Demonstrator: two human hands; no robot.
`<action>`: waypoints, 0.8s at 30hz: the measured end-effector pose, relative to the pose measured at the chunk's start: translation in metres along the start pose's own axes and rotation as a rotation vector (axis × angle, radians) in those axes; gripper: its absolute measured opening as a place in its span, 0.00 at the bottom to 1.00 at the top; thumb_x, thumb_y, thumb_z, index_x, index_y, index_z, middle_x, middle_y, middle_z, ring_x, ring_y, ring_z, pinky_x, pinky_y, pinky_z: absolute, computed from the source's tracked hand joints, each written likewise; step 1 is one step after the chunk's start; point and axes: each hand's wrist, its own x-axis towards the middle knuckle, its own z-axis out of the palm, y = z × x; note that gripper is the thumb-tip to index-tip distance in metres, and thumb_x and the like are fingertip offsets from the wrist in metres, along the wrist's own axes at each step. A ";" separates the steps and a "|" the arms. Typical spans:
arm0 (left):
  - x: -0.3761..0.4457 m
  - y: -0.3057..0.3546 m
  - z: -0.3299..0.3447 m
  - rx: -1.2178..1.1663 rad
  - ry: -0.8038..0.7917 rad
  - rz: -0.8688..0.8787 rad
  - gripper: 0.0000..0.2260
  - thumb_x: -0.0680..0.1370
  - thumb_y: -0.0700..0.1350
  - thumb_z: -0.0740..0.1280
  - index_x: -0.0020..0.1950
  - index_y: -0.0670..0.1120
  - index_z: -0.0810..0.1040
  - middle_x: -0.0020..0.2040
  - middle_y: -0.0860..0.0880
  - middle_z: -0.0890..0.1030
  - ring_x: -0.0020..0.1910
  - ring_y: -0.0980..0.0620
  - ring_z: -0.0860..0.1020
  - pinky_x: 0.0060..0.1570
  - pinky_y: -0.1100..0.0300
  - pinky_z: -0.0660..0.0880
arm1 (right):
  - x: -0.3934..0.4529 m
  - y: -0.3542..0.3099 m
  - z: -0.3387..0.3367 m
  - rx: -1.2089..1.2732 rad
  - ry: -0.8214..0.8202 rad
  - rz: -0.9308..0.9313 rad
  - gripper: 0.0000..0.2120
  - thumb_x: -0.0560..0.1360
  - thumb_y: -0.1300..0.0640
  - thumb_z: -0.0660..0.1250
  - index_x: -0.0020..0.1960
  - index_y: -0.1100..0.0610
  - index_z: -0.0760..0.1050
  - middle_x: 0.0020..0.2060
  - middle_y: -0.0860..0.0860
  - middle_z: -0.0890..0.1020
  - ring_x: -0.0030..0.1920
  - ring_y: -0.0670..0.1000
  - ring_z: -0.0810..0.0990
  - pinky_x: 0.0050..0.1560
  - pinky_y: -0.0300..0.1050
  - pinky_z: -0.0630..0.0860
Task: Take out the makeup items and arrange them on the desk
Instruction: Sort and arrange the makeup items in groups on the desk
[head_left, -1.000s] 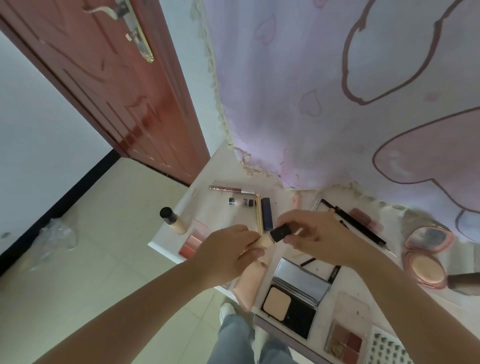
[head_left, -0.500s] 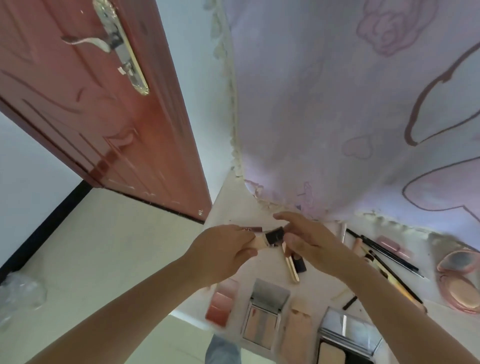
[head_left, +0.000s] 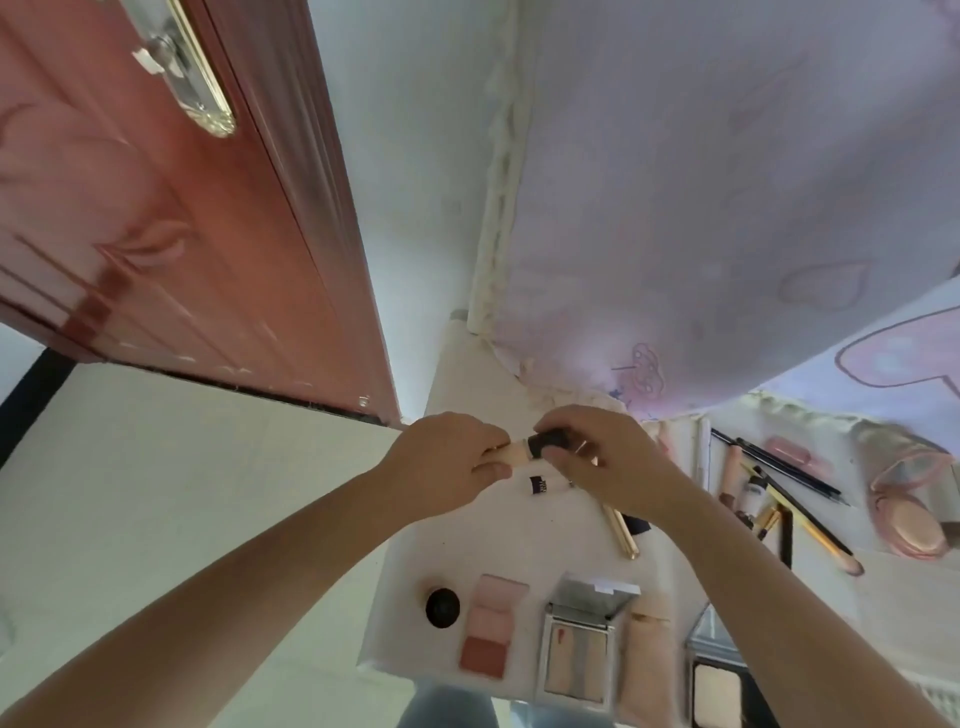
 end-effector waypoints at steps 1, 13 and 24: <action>0.004 -0.004 0.004 -0.007 -0.005 -0.004 0.13 0.78 0.51 0.60 0.36 0.48 0.64 0.32 0.53 0.68 0.36 0.51 0.68 0.35 0.59 0.61 | 0.000 0.004 0.001 0.050 -0.021 -0.008 0.15 0.72 0.63 0.66 0.54 0.47 0.73 0.41 0.37 0.74 0.39 0.37 0.75 0.41 0.25 0.72; 0.050 -0.050 0.061 -0.486 0.166 -0.246 0.13 0.75 0.42 0.66 0.59 0.42 0.77 0.59 0.47 0.77 0.60 0.49 0.72 0.63 0.62 0.65 | 0.035 0.075 0.046 -0.553 -0.030 0.369 0.18 0.75 0.60 0.57 0.64 0.52 0.68 0.61 0.50 0.71 0.62 0.54 0.67 0.59 0.44 0.66; 0.081 -0.042 0.083 -0.509 0.190 -0.304 0.12 0.74 0.42 0.68 0.57 0.43 0.78 0.52 0.46 0.79 0.52 0.48 0.75 0.53 0.61 0.70 | 0.022 0.090 0.025 -0.637 -0.049 0.222 0.15 0.75 0.61 0.58 0.60 0.53 0.72 0.56 0.48 0.75 0.58 0.52 0.69 0.56 0.41 0.64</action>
